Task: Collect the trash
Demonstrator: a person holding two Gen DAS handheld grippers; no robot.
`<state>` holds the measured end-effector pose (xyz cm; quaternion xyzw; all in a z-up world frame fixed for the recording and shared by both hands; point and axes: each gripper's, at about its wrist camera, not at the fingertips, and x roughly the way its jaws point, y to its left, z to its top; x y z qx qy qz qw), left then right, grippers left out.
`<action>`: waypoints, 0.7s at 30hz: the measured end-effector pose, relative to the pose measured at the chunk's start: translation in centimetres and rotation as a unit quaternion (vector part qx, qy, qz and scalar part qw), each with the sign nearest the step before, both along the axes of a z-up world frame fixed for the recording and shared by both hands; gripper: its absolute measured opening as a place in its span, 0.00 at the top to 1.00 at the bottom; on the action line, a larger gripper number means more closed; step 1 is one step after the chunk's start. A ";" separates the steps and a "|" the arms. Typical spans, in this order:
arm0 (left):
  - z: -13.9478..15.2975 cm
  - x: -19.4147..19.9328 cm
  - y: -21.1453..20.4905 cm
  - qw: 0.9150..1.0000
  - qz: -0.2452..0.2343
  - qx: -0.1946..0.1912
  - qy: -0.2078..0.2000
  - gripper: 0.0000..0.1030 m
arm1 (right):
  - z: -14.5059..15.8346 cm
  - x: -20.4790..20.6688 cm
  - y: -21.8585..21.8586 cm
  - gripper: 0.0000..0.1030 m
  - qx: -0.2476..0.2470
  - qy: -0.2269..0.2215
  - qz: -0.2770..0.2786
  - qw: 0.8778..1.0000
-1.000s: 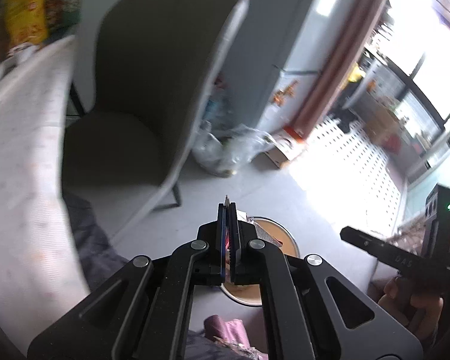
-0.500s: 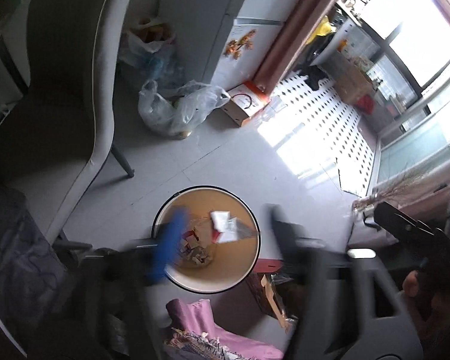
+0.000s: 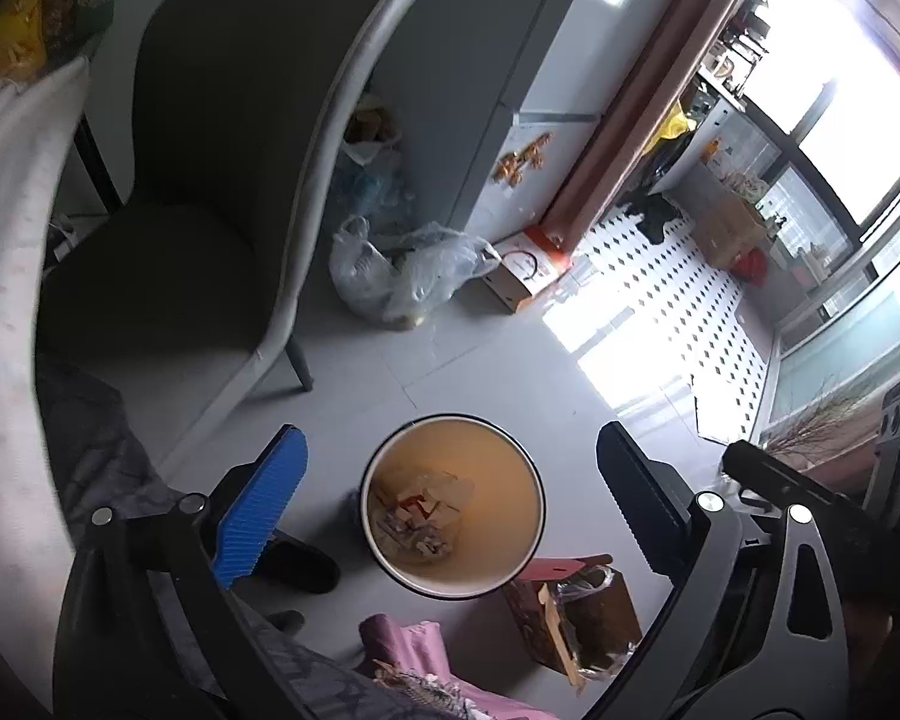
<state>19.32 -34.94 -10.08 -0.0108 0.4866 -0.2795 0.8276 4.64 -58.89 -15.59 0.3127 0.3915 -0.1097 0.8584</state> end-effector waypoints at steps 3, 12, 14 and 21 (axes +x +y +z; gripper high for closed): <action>1.3 -0.2 1.4 1.000 0.004 -0.008 -0.006 0.07 | 1.2 0.2 0.7 0.08 -0.006 -0.005 0.000 1.000; 6.7 -2.2 7.4 0.997 0.042 -0.048 -0.053 0.07 | 6.2 0.4 5.8 0.07 -0.045 -0.032 0.050 0.997; 8.0 -3.1 9.1 0.994 0.056 -0.052 -0.076 0.06 | 7.1 0.3 6.9 0.07 -0.049 -0.037 0.058 0.996; 10.9 -5.8 14.7 0.983 0.115 -0.063 -0.130 0.06 | 9.9 0.0 11.4 0.07 -0.067 -0.058 0.092 0.992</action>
